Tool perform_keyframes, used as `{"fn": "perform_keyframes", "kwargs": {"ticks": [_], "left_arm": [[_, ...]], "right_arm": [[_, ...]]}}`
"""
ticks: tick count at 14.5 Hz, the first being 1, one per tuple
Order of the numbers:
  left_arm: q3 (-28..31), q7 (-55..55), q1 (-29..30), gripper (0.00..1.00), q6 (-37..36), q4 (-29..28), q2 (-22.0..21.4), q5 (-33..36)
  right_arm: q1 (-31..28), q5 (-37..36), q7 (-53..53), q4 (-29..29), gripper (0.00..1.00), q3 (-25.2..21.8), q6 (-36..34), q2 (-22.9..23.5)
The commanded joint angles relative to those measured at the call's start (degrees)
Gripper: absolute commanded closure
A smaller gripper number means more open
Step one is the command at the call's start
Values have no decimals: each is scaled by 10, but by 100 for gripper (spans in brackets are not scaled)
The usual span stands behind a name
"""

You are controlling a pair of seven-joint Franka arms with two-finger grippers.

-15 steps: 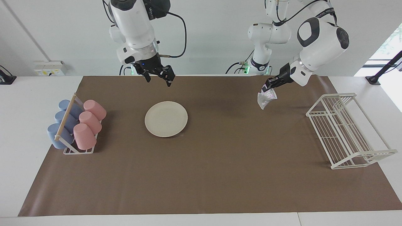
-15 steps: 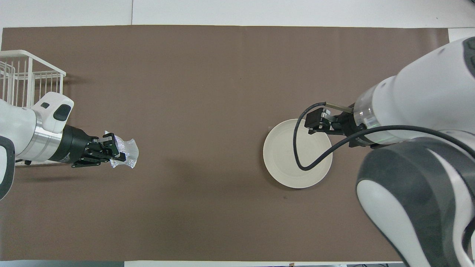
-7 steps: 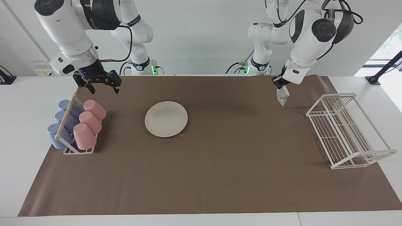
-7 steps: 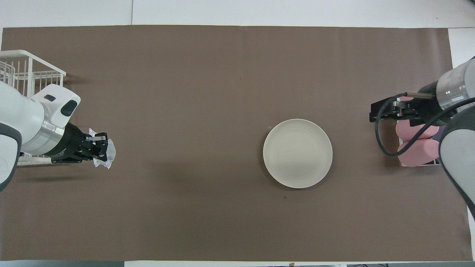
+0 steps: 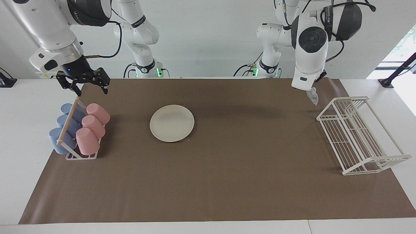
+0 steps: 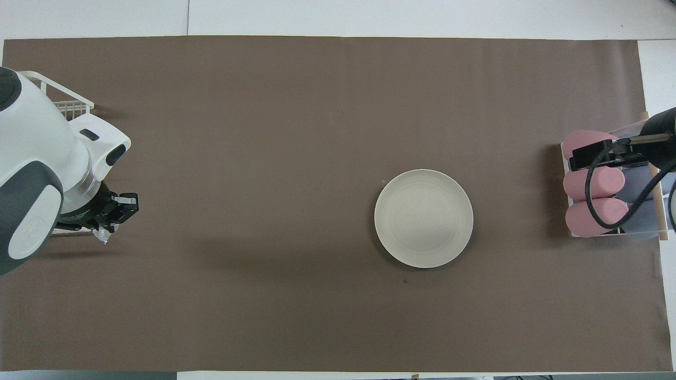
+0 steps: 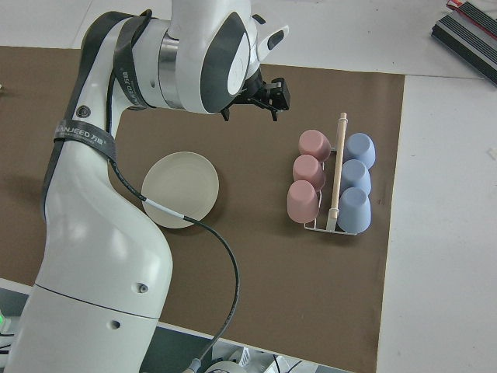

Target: Wipe plate with sponge

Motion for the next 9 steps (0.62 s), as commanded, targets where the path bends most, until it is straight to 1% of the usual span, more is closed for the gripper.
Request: {"fn": "perform_keyframes", "kwargs": {"ticks": [1, 3, 5, 7, 9], "left_arm": [[5, -7, -22, 100, -24, 22, 31, 87], [5, -7, -26, 100, -24, 22, 38, 142], [5, -7, -20, 100, -17, 22, 58, 193], [9, -5, -14, 100, 11, 23, 72, 235], [8, -4, 1, 100, 28, 23, 102, 287]], "right_arm": [[8, -6, -11, 21, 0, -2, -12, 12], [8, -4, 7, 22, 0, -2, -17, 12], [8, -3, 44, 22, 0, -6, -25, 11], [19, 5, 88, 43, 0, -7, -45, 18], [21, 4, 112, 49, 0, -8, -52, 20]]}}
